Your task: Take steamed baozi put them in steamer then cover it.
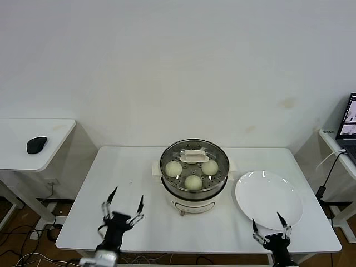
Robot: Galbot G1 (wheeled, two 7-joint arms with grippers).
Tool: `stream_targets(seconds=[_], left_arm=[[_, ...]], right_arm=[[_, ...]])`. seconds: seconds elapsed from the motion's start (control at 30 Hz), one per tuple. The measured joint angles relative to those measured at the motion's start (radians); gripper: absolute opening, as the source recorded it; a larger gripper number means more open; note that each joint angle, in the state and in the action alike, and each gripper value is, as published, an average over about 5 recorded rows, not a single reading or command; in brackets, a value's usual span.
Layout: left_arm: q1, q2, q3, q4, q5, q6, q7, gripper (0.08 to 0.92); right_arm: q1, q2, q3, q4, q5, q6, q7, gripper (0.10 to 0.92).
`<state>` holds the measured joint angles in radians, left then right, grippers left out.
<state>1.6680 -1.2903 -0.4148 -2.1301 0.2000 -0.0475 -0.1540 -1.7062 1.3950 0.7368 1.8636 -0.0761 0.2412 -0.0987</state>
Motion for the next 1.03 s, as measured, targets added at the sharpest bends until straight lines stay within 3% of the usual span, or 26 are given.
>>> stream_targets(seconds=[0.37,1.03], left_arm=[[0.150,-0.009,-0.087,0.045,-0.330,-0.158,-0.034,0.823],[0.245,-0.024,-0.159,0.099,-0.394,-0.190,0.018,0.823]], right_arm=[[-0.073,-0.068,-0.090,0.027,0.082,0.038,0.001,0.823],[-0.165,-0.131,-0.150,0.103,0.193,0.009,-0.002,0.823]])
